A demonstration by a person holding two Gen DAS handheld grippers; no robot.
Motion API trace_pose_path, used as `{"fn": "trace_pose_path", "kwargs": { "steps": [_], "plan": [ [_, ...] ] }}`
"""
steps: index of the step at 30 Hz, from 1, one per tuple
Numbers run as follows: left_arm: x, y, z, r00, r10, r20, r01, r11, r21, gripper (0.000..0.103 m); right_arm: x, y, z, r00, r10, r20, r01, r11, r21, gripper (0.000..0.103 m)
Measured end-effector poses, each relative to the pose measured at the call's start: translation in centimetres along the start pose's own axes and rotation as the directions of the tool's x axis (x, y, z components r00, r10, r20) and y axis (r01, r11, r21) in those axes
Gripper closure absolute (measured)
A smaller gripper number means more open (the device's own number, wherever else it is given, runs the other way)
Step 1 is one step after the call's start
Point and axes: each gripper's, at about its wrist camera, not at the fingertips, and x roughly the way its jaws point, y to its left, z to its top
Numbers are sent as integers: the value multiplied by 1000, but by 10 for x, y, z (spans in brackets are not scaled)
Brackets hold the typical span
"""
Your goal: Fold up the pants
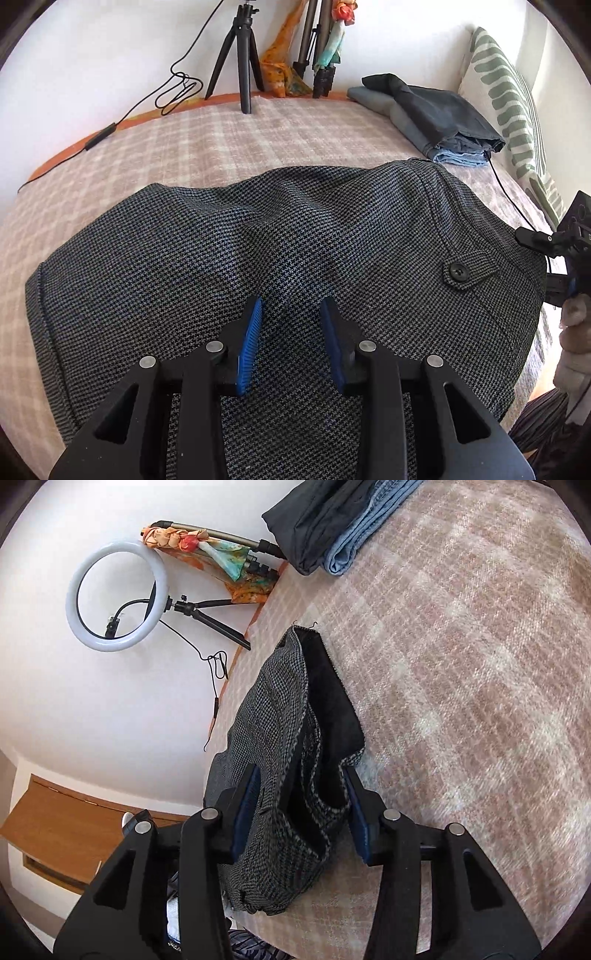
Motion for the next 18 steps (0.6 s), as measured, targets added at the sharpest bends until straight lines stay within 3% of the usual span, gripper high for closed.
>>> {"fn": "trace_pose_path", "kwargs": {
  "steps": [3,6,7,8,9,14,18],
  "plan": [
    [0,0,0,1000,-2,-1,2,1000,-8,72,16,-6,14,997,20,-75,-20,1000,4,56],
    [1,-1,0,1000,2,-1,-2,1000,-1,72,29,10,21,992,-41,-118,30,995,-93,55],
    [0,-1,0,1000,2,-2,-2,1000,0,72,32,16,19,990,-53,-130,36,991,-129,63],
    [0,0,1,1000,-2,-4,2,1000,-2,72,35,23,17,988,-75,-134,52,984,-169,78],
    [0,1,1,1000,-8,-6,8,1000,-10,72,38,30,15,985,-104,-140,74,976,-204,82],
    [-18,3,-1,999,-46,12,46,998,-42,72,26,49,11,985,-148,-93,121,961,-249,86],
    [-18,-6,-12,999,-43,0,43,999,-12,72,16,83,3,977,-207,-47,178,919,-353,86]
  ]
}}
